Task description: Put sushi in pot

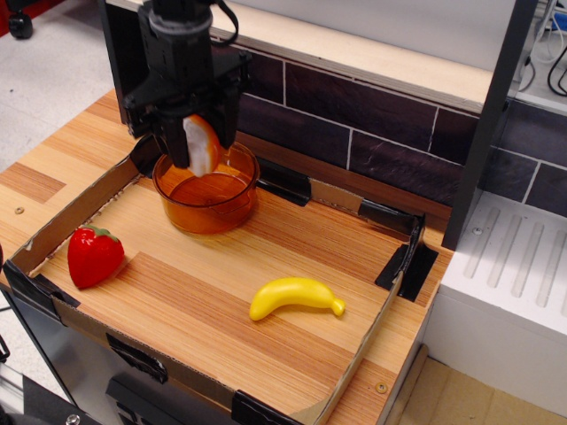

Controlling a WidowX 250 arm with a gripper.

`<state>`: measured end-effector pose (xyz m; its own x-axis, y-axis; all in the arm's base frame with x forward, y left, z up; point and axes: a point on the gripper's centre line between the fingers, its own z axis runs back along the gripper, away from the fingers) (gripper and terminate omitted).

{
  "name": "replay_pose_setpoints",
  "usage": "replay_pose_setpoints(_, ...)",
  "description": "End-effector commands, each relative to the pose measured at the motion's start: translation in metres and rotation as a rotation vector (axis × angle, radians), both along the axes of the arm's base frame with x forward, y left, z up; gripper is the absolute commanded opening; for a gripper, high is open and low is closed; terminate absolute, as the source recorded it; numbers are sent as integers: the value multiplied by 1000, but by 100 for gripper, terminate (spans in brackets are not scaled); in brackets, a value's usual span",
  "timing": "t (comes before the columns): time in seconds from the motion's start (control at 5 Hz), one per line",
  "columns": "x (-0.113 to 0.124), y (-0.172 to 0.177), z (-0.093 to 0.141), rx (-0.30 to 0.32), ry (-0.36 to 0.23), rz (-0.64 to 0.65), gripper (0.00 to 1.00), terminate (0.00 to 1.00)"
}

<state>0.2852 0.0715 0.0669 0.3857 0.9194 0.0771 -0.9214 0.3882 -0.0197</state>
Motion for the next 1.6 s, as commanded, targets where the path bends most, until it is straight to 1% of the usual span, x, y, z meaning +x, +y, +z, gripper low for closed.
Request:
replay_pose_setpoints(0.0,1,-8,-5,29,-28,-24,0,0)
replay_pose_setpoints(0.2,5,-13,-17,44,-29,-35,0,0)
replay_pose_setpoints(0.4,4,-12,-22,68,-36,-43,0,0)
replay_pose_setpoints(0.6,5,-10,-24,71,-35,-35,0,0)
replay_pose_setpoints(0.8,5,-10,-24,78,-33,-40,100,0)
replay_pose_setpoints(1.2,3,0,-19,60,-29,-22,100,0)
replay_pose_setpoints(1.4,-1,2,1,55,-55,-3,100,0)
